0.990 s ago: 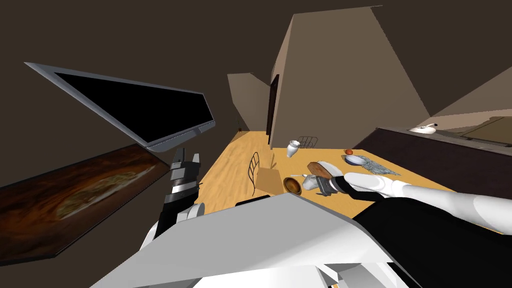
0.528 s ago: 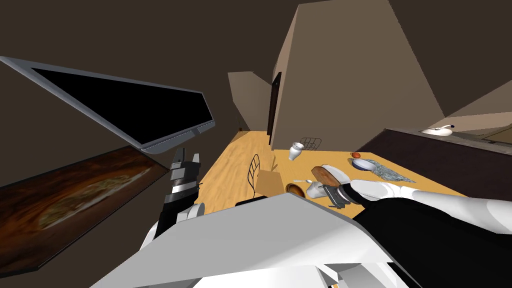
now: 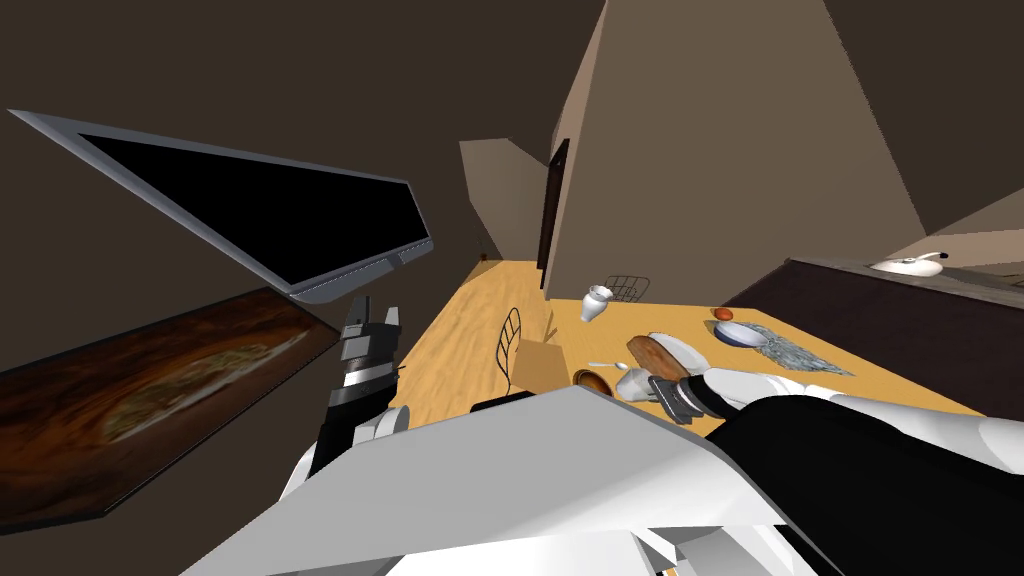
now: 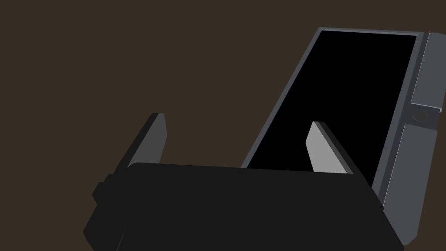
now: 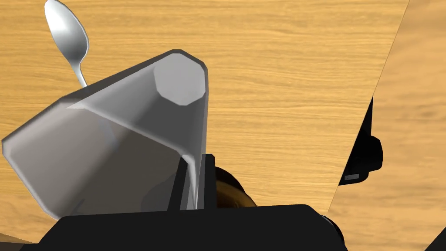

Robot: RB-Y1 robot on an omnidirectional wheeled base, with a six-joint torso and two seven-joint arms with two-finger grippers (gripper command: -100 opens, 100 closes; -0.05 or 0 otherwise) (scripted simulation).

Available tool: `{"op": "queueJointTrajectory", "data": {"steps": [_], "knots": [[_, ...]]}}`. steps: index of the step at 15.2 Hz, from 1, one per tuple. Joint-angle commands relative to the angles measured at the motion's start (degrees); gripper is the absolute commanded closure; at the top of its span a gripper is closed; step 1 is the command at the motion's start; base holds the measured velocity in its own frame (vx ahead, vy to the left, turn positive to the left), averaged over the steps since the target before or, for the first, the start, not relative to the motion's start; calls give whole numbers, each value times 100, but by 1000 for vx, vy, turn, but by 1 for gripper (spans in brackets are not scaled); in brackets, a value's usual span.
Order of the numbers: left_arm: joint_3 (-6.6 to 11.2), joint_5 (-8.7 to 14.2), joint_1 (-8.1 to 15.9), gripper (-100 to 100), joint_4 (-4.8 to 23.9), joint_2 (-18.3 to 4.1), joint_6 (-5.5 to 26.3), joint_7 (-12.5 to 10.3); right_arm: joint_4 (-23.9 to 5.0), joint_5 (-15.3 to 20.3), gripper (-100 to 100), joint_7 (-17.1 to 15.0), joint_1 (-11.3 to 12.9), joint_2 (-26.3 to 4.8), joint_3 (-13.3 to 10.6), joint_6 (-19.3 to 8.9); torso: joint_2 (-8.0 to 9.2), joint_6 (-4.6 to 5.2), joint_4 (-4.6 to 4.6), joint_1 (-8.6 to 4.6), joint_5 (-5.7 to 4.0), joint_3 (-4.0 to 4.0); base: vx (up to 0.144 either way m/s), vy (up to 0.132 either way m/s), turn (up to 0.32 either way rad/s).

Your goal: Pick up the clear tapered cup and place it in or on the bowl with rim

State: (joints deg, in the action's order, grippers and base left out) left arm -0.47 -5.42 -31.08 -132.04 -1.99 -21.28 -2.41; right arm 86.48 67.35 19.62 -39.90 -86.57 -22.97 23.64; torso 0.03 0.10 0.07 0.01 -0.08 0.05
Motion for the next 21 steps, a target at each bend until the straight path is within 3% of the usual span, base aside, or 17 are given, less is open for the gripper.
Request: {"op": "queueJointTrajectory", "data": {"steps": [1, 5, 6, 21], "knots": [[0, 0, 0, 0, 0, 0, 0, 0, 0, 0, 100, 0, 0, 0, 0, 0, 0, 0, 0, 0, 0, 0, -6, -11, 8], [0, 0, -1, 0, 0, 0, 0, 0, 185, -56, 100, -154, 2, -320, 107, 99, 5, 1, 8, 5, -2, 6, 2, 16, -87], [0, 0, 0, 0, 0, 0, 0, 0, 112, -43, 100, -101, 15, -222, 77, 74, 5, -2, 7, 8, -3, 6, 0, 15, -37], [-1, 0, 0, 0, 0, 1, 0, 0, 472, -586, 100, -451, 480, -1601, 566, 954, 5, -23, 0, 28, -6, 2, -21, 66, -75]]}}
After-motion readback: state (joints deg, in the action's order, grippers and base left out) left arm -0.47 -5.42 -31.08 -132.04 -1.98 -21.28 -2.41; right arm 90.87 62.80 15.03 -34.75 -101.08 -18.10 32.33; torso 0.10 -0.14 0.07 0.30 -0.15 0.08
